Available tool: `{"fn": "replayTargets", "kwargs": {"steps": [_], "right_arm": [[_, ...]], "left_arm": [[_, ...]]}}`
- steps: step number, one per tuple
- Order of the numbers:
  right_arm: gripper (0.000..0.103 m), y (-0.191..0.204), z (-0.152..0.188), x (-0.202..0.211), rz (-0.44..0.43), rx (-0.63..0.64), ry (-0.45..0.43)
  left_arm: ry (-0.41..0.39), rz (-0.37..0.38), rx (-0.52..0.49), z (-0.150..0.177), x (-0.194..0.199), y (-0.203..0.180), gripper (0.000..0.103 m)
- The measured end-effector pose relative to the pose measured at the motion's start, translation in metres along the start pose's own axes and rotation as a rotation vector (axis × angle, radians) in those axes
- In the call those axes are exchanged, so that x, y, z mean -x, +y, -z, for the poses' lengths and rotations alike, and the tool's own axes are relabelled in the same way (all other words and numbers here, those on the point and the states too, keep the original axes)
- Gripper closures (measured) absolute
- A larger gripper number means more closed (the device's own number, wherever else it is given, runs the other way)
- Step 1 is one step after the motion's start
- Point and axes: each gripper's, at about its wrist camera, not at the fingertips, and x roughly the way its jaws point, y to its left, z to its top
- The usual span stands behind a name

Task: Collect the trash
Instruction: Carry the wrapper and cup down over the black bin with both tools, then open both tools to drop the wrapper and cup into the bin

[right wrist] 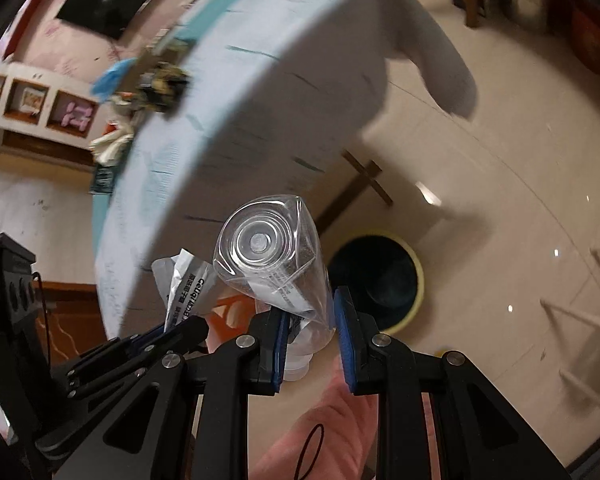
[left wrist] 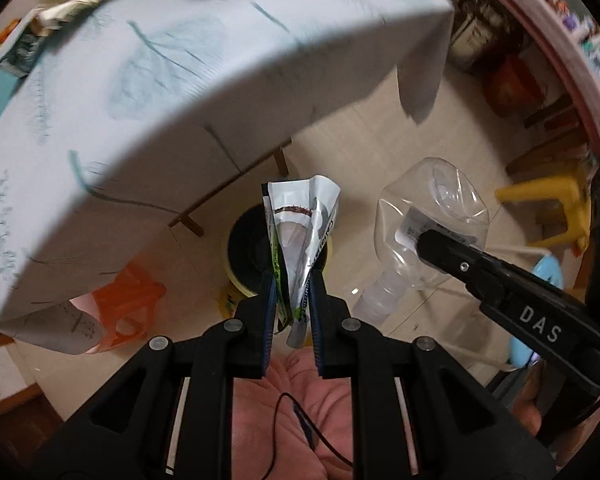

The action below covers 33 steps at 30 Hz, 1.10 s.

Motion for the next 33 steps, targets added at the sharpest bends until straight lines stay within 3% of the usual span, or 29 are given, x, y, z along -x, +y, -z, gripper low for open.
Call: {"fn": "replayTargets", "kwargs": {"steps": [5, 15, 23, 24, 26, 29, 33], "right_arm": [[0.081, -0.05, 0.01, -0.044, 0.028, -0.079, 0.033], [0.081, -0.14, 0.025, -0.158, 0.09, -0.221, 0.082], [0.081, -0.174, 0.037, -0.248, 0.096, -0.274, 0.105], [0.081, -0.176, 0.039, -0.262, 0.1, -0.263, 0.098], [0.08, -0.176, 0.044, -0.283, 0.106, -0.245, 0.104], [0.079, -0.176, 0.051, -0.309, 0.108, -0.214, 0.127], [0.06, -0.19, 0.061, -0.329, 0.079, -0.224, 0.153]], "left_arm": [[0.036, -0.045, -0.058, 0.002, -0.051, -0.016, 0.09], [0.134, -0.088, -0.116, 0.011, -0.18, -0.013, 0.09], [0.169, -0.142, -0.229, -0.003, -0.272, -0.016, 0.088], [0.17, -0.143, -0.24, -0.006, -0.281, -0.016, 0.086], [0.172, -0.136, -0.256, -0.007, -0.299, -0.016, 0.07], [0.163, -0.17, -0.278, -0.008, -0.314, -0.012, 0.066], [0.171, -0.207, -0.291, -0.008, -0.331, -0.003, 0.054]]}}
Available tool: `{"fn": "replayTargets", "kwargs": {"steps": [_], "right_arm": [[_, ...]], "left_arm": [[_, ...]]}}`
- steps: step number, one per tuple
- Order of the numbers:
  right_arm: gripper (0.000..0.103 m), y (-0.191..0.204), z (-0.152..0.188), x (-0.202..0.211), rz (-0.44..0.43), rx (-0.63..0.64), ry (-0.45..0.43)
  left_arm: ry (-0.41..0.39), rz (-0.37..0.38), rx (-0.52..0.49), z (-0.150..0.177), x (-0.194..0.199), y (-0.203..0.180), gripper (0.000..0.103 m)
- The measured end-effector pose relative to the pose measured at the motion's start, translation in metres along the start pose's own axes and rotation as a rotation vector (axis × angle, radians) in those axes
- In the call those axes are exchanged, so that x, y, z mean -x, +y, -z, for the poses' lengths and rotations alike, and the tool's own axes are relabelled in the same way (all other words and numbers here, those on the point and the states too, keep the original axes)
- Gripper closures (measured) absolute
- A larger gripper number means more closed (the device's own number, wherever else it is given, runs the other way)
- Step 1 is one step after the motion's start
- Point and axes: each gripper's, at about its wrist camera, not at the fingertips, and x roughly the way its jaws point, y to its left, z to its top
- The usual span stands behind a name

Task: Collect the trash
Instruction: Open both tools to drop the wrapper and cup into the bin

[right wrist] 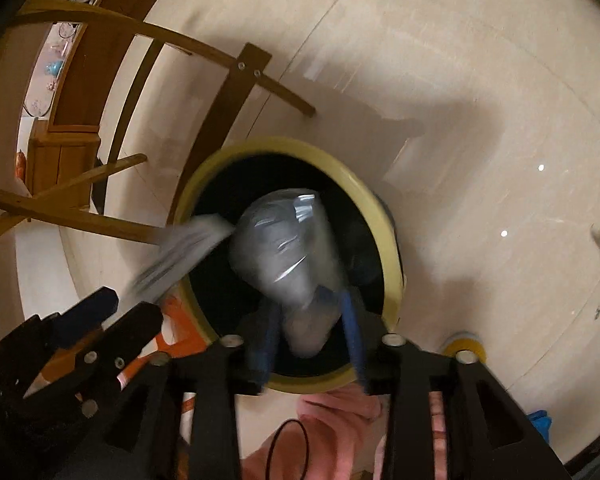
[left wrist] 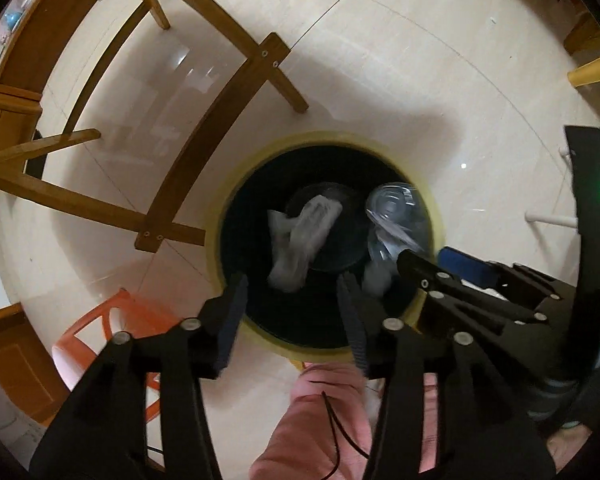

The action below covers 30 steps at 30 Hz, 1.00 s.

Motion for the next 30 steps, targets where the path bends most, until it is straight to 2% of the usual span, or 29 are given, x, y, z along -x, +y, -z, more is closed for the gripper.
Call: {"fn": "replayTargets", "kwargs": {"steps": [2, 5, 7, 12, 18, 23, 30], "right_arm": [[0.045, -0.006, 0.004, -0.001, -0.029, -0.014, -0.01], [0.031, -0.017, 0.007, -0.001, -0.075, -0.043, -0.021], [0.026, -0.023, 0.009, 0.002, -0.111, -0.072, -0.033], [0.026, -0.023, 0.015, 0.027, -0.147, -0.094, -0.081], [0.026, -0.024, 0.025, 0.074, -0.168, -0.105, -0.143], [0.026, -0.02, 0.032, 0.122, -0.169, -0.104, -0.181], [0.026, -0.005, 0.037, 0.202, -0.166, -0.079, -0.228]], "left_arm": [[-0.006, -0.021, -0.007, -0.002, -0.007, 0.002, 0.046], [-0.01, -0.032, -0.001, 0.003, -0.001, 0.005, 0.035], [-0.011, -0.037, 0.006, 0.005, 0.004, 0.006, 0.034], [-0.024, -0.032, 0.008, 0.014, 0.028, -0.004, 0.034], [-0.076, -0.03, -0.037, 0.025, 0.074, -0.022, 0.034], [-0.101, -0.034, -0.074, 0.031, 0.118, -0.034, 0.034], [-0.124, -0.016, -0.047, 0.035, 0.183, -0.035, 0.034]]}}
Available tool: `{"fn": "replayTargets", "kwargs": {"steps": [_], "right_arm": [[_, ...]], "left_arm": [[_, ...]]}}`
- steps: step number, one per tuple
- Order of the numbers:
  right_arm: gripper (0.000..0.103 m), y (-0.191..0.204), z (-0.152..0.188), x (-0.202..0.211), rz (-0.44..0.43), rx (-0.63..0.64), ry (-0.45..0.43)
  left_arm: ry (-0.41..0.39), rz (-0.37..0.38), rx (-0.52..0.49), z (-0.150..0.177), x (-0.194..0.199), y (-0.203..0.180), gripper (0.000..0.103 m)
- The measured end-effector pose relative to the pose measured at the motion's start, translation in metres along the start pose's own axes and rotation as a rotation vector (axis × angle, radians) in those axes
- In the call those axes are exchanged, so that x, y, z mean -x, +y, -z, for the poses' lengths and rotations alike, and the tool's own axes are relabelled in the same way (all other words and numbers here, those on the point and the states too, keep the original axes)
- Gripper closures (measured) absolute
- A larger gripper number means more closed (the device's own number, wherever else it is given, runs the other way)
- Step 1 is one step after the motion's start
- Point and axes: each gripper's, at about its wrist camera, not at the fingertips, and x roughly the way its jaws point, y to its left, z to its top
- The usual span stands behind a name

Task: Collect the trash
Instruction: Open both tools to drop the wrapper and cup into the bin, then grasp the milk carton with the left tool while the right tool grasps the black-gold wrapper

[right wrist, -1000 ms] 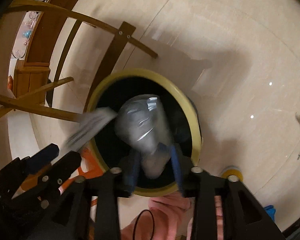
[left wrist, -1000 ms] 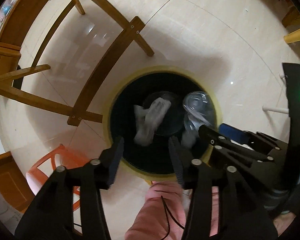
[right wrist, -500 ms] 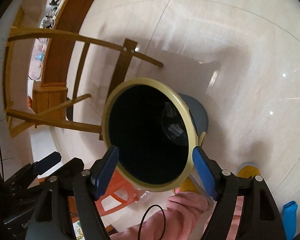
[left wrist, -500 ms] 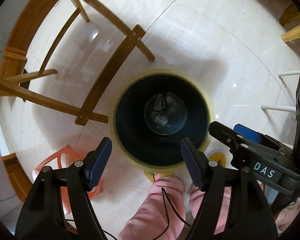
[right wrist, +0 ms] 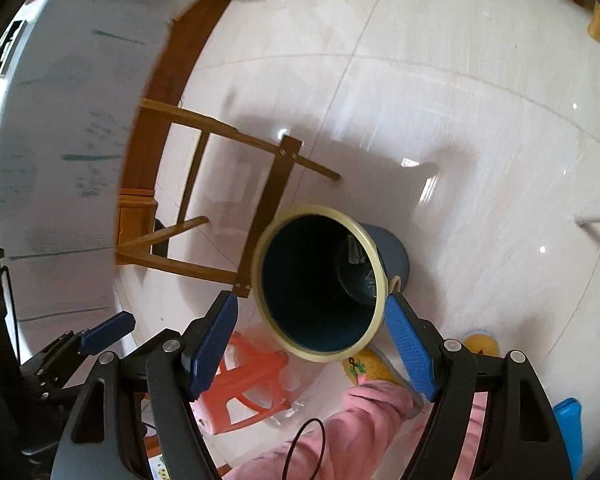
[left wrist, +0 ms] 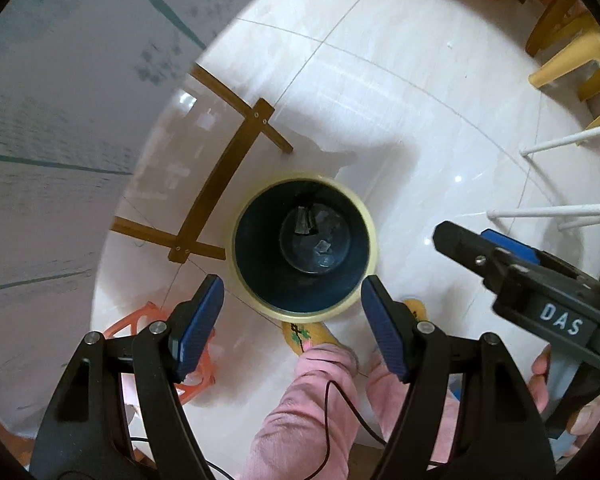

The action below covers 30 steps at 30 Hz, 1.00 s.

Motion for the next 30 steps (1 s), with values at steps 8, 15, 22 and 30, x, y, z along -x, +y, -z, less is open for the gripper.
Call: {"fn": "replayTargets", "kwargs": {"steps": [8, 15, 22, 30], "right_arm": [[0.026, 0.049, -0.026, 0.093, 0.008, 0.062, -0.028], [0.026, 0.12, -0.048, 0.165, -0.008, 0.187, -0.053], [0.026, 0.211, -0.057, 0.219, -0.047, 0.363, -0.071], [0.026, 0.321, -0.054, 0.245, -0.078, 0.576, -0.065]], "left_arm": [[-0.095, 0.034, 0.07, -0.015, 0.107, 0.018, 0.034], [-0.179, 0.05, 0.181, -0.022, 0.185, 0.058, 0.034], [-0.292, 0.074, 0.362, -0.016, 0.26, 0.121, 0.035], [-0.436, 0.033, 0.573, 0.008, 0.325, 0.209, 0.035]]}}
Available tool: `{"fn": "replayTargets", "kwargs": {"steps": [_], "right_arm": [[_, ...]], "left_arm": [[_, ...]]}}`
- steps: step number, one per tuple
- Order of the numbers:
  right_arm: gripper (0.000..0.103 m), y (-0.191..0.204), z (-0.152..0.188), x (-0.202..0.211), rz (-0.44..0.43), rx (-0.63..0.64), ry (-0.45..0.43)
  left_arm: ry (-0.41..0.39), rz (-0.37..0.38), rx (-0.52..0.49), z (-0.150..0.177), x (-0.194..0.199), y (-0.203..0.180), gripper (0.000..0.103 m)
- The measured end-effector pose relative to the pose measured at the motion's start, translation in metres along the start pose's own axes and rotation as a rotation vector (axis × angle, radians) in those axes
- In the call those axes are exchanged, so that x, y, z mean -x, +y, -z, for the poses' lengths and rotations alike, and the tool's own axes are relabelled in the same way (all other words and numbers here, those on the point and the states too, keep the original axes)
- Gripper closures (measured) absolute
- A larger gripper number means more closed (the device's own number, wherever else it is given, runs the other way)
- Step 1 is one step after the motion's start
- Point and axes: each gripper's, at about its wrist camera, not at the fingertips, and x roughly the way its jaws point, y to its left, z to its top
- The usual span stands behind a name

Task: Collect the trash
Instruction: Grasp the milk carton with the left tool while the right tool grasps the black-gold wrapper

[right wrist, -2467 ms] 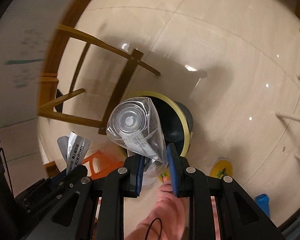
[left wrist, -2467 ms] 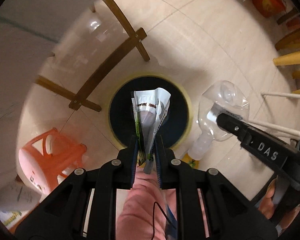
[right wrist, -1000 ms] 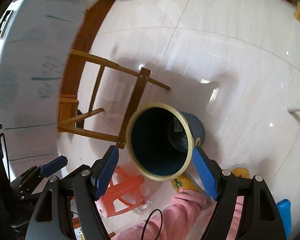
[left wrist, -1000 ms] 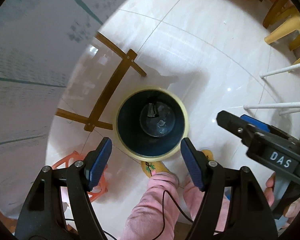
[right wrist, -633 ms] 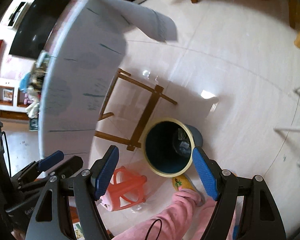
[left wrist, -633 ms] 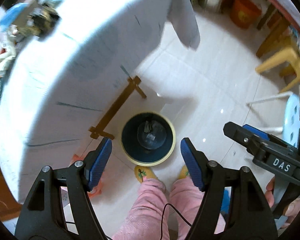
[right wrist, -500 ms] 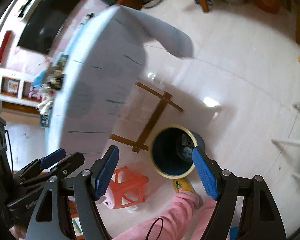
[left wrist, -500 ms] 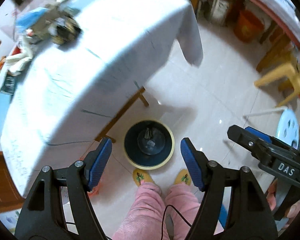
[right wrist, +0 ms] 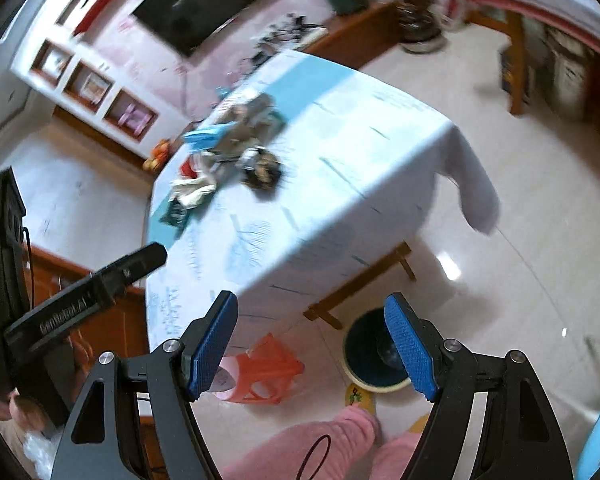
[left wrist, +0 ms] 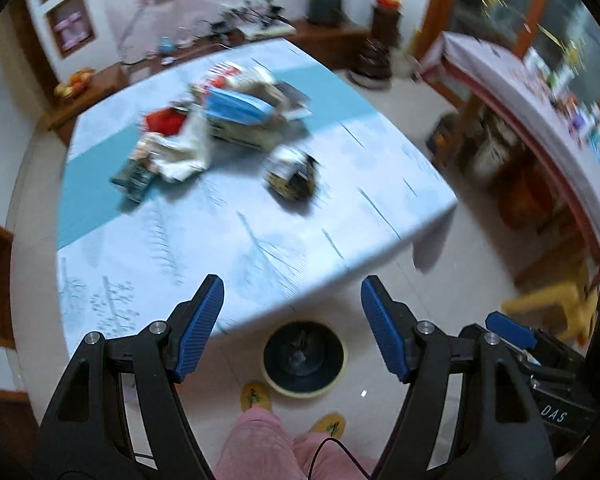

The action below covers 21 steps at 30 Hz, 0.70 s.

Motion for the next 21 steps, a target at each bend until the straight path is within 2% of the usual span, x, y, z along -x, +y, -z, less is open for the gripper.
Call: {"fn": "replayTargets", "kwargs": {"steps": [7, 10, 16, 21], "right_arm": [[0.026, 0.061, -0.042, -0.028, -0.008, 0.096, 0.017], [0.026, 0.079, -0.063, -0.054, 0.017, 0.104, 0.02], [0.026, 0.103, -0.112, -0.122, 0.093, 0.042, 0.045], [0.026, 0.109, -0.15, -0.185, 0.174, -0.021, 0.067]], "left_arm": [[-0.07, -0.04, 0.102, -0.029, 0.015, 0.086, 0.035], [-0.064, -0.033, 0.134, -0.045, 0.004, 0.13, 0.035], [-0.005, -0.01, 0.168, -0.08, -0.041, 0.209, 0.035], [0.076, 0.015, 0.132, -0.111, -0.098, 0.255, 0.035]]}}
